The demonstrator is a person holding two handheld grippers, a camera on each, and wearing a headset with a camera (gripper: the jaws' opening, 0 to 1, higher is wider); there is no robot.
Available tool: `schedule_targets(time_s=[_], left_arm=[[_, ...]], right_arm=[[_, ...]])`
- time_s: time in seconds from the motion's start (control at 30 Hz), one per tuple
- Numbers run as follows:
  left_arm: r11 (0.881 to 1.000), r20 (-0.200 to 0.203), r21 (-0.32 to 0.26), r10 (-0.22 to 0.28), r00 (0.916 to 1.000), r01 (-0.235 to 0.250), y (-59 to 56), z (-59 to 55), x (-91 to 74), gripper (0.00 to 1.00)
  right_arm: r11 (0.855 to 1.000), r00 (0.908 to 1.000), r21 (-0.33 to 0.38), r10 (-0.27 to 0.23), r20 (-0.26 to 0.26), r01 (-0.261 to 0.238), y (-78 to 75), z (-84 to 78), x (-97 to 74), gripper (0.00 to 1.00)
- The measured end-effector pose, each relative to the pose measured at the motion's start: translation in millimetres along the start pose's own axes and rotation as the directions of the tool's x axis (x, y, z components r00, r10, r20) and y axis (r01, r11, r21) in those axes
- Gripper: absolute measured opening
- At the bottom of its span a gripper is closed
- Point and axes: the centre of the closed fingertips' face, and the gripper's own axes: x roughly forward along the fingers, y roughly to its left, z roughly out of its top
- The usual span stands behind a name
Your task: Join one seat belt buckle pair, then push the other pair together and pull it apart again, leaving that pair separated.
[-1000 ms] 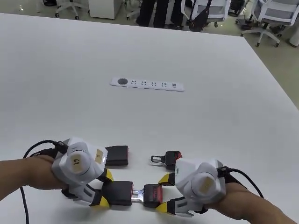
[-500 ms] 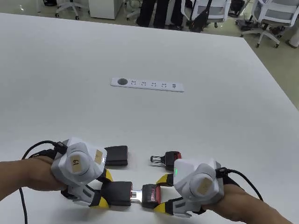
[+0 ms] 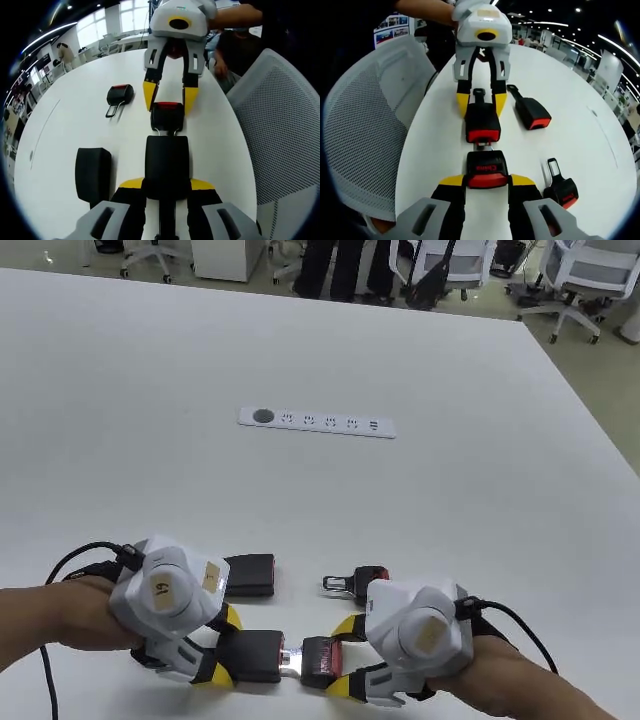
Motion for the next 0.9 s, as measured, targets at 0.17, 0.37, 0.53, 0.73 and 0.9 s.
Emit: schedule_targets(time_s=[0.17, 0.37, 0.53, 0.73, 0.9], left_arm=[[1.000, -0.003, -0.003, 0.000, 1.0000, 0.000, 0.2, -0.2, 0.3, 0.32], [1.000, -0.006, 0.000, -0.003, 1.0000, 0.003, 0.9, -0.5, 1.3, 0.32], [1.000, -0.006, 0.000, -0.002, 1.0000, 0.002, 1.4, -0.8, 2.4, 0.31], [1.000, -0.014, 0.006, -0.005, 0.9999, 0.005, 1.9, 0.0, 2.9, 0.31], [1.000, -0.012, 0.004, -0.005, 0.9999, 0.005, 2.4, -0.1, 2.4, 0.32]], right_arm=[[1.000, 0.9999, -0.026, 0.010, -0.009, -0.011, 1.3, 1.0, 1.8, 0.27], [1.000, 0.9999, -0.003, 0.011, 0.001, -0.011, 5.0, 6.6, 7.2, 0.27], [1.000, 1.0000, -0.003, 0.008, 0.000, -0.008, 4.0, 5.1, 6.3, 0.27], [1.000, 0.9999, 0.030, -0.003, -0.010, 0.004, 3.3, 4.4, 8.6, 0.27], [1.000, 1.0000, 0.024, -0.004, -0.005, 0.004, 2.6, 5.5, 6.2, 0.28]])
